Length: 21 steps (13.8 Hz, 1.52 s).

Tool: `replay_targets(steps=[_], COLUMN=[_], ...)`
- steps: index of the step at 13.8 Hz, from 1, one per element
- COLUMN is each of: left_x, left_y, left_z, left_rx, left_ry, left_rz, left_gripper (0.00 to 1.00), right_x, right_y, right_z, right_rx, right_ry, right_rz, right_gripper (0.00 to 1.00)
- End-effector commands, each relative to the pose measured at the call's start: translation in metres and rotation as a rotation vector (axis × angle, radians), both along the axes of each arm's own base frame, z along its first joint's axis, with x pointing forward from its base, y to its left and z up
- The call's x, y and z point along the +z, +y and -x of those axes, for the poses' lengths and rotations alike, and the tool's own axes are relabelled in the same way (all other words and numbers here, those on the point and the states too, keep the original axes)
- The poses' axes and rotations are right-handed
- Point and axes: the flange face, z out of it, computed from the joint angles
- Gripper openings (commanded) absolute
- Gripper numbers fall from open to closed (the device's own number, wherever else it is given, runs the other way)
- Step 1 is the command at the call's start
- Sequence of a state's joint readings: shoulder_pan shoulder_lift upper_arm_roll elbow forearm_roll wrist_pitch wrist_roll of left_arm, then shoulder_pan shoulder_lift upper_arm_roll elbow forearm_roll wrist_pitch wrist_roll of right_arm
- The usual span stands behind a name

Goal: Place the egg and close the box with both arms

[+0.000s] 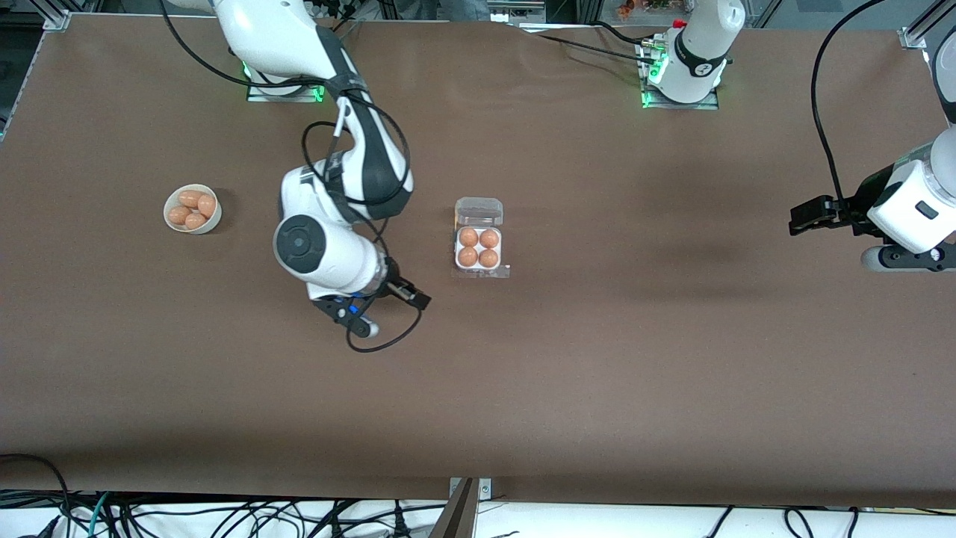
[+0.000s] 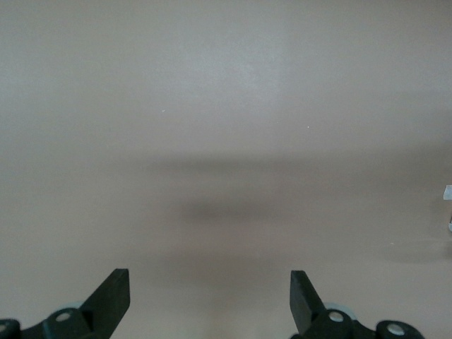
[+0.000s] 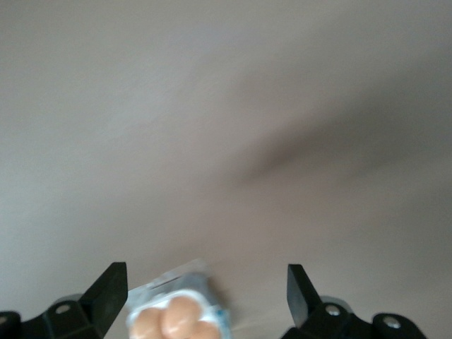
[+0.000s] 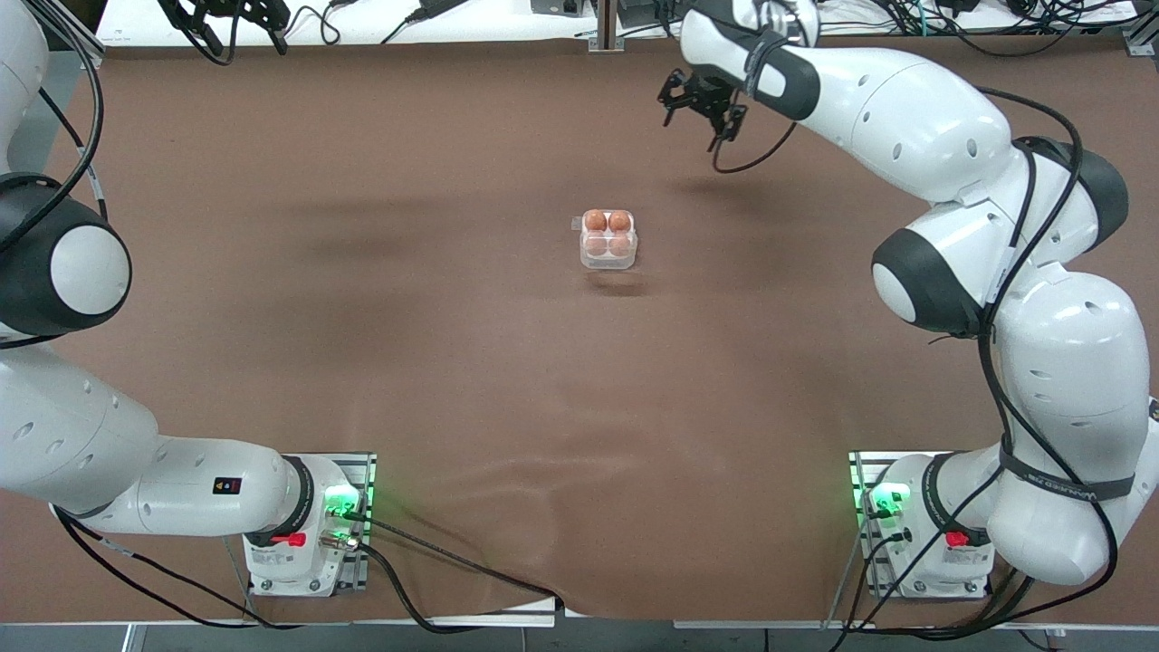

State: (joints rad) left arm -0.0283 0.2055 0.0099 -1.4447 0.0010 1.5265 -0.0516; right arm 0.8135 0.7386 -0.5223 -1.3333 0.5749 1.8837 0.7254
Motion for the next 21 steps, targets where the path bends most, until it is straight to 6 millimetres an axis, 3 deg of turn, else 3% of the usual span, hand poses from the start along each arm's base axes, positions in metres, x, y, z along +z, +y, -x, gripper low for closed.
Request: replay_targets(steps=[1,5,7,13,15,16,17,21], left_x=[0.003,0.003,0.004,0.014,0.017,0.018,0.018,0.019], left_y=[0.001,0.005,0.007,0.007,0.008,0.008,0.008,0.007], left_z=[-0.002,-0.002,-0.002,-0.003,-0.002,-0.002,-0.002,-0.001], left_rx=[-0.018,-0.018,-0.015,-0.013,-0.012,-0.01,-0.012,-0.013], left_ry=[-0.003,-0.004,-0.006,-0.027,-0.03,-0.032,-0.032,-0.032], left_rz=[-0.02,-0.019,-0.02,-0.022,-0.024,-0.024,-0.024,-0.024], left_gripper=[1.0,1.0,1.0,1.0,1.0,1.0,1.0,1.0], right_x=[0.022,0.041,0.064,0.13,0.168,0.184,0.199,0.26], right_y=[-0.045,-0.099,-0.133,-0.202,-0.241,-0.273,-0.288,-0.321], right_z=[-0.009,-0.022,-0.026,0.011,0.026,0.033,0.042,0.074], right_rx=[0.078,0.185,0.183,0.446,0.498,0.485,0.5,0.49], right_ry=[0.012,-0.009,-0.019,-0.052,-0.095,-0.115,-0.135,-0.188], right_rz=[0.036,0.049,0.024,0.195,0.186,0.183,0.182,0.186], right_gripper=[1.0,1.0,1.0,1.0,1.0,1.0,1.0,1.0])
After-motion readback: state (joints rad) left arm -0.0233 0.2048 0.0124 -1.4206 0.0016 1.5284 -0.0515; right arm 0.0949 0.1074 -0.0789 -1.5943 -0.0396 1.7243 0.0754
